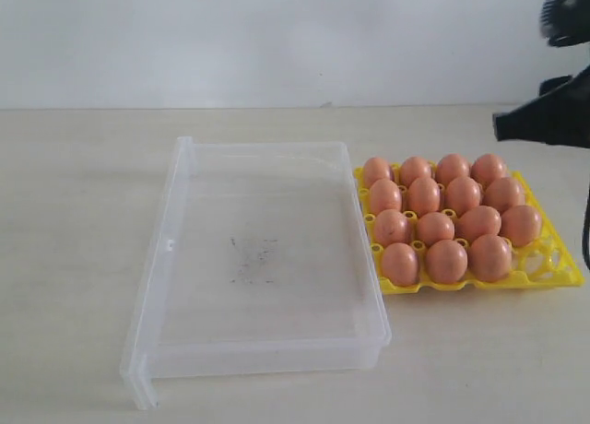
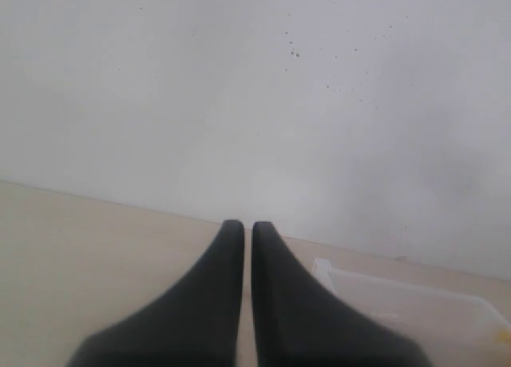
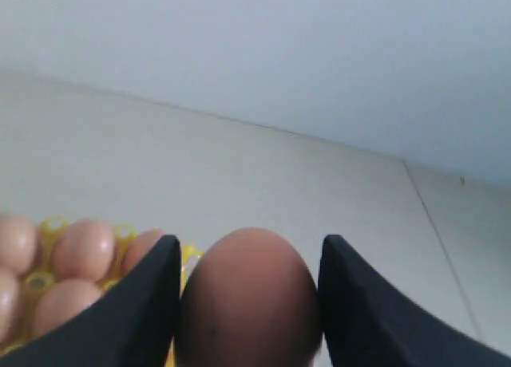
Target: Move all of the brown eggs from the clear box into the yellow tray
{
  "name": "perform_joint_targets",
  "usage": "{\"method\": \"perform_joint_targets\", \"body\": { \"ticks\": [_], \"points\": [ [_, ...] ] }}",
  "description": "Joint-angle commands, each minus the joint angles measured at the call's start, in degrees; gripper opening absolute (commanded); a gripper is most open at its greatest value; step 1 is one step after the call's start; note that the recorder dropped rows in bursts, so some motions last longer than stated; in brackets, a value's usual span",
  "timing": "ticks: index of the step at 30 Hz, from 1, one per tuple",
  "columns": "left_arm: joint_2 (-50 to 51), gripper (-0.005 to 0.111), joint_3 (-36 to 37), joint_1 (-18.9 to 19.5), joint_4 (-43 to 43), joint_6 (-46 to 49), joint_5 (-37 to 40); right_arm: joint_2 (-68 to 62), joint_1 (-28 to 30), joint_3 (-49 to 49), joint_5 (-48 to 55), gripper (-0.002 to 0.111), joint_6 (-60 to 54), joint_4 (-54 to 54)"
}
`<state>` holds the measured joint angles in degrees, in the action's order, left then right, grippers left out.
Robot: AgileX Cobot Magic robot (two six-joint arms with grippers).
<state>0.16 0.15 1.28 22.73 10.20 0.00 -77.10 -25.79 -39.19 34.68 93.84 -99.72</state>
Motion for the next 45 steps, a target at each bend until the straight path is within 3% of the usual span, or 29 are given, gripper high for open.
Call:
{"method": "perform_joint_targets", "body": {
  "ticks": [1,3,4,6,8,10,14,16,20,22,30,41,45],
  "points": [
    [-0.2,0.004,-0.2,-0.4,0.2,0.4,0.0,0.5,-4.7,0.9,-9.4,0.0,-32.4,0.4],
    [-0.2,0.004,-0.2,-0.4,0.2,0.4,0.0,-0.9,-10.9,0.9,1.6,0.0,-44.8,0.9],
    [-0.2,0.004,-0.2,-0.4,0.2,0.4,0.0,-2.5,-15.1,0.9,13.1,0.0,-57.6,0.8],
    [-0.2,0.004,-0.2,-0.4,0.2,0.4,0.0,-5.5,-19.5,0.9,26.1,0.0,-78.7,0.3],
    [-0.2,0.004,-0.2,-0.4,0.2,0.4,0.0,-7.0,-22.1,0.9,32.8,0.0,-85.3,-0.2],
    [-0.2,0.004,-0.2,-0.4,0.2,0.4,0.0,-6.6,-24.6,0.5,35.3,0.0,-73.4,-0.2],
    [-0.2,0.004,-0.2,-0.4,0.2,0.4,0.0,-1.8,-27.7,0.9,35.3,0.0,-36.9,-0.2],
    [-0.2,0.004,-0.2,-0.4,0.2,0.4,0.0,2.6,-30.2,2.7,35.3,0.0,-26.5,-0.2],
    [-0.2,0.004,-0.2,-0.4,0.2,0.4,0.0,7.9,-33.5,7.5,31.2,0.0,-36.7,-0.2],
    [-0.2,0.004,-0.2,-0.4,0.2,0.4,0.0,7.9,-34.3,9.4,34.0,0.0,-40.7,-0.2],
    [-0.2,0.004,-0.2,-0.4,0.2,0.4,0.0,7.9,-34.2,10.6,35.3,0.0,-58.6,-0.2],
    [-0.2,0.004,-0.2,-0.4,0.2,0.4,0.0,8.2,-34.2,10.5,35.3,0.0,-22.6,-0.2],
    [-0.2,0.004,-0.2,-0.4,0.2,0.4,0.0,10.7,-34.1,10.2,32.1,0.0,-21.9,-0.2]
  ]
}}
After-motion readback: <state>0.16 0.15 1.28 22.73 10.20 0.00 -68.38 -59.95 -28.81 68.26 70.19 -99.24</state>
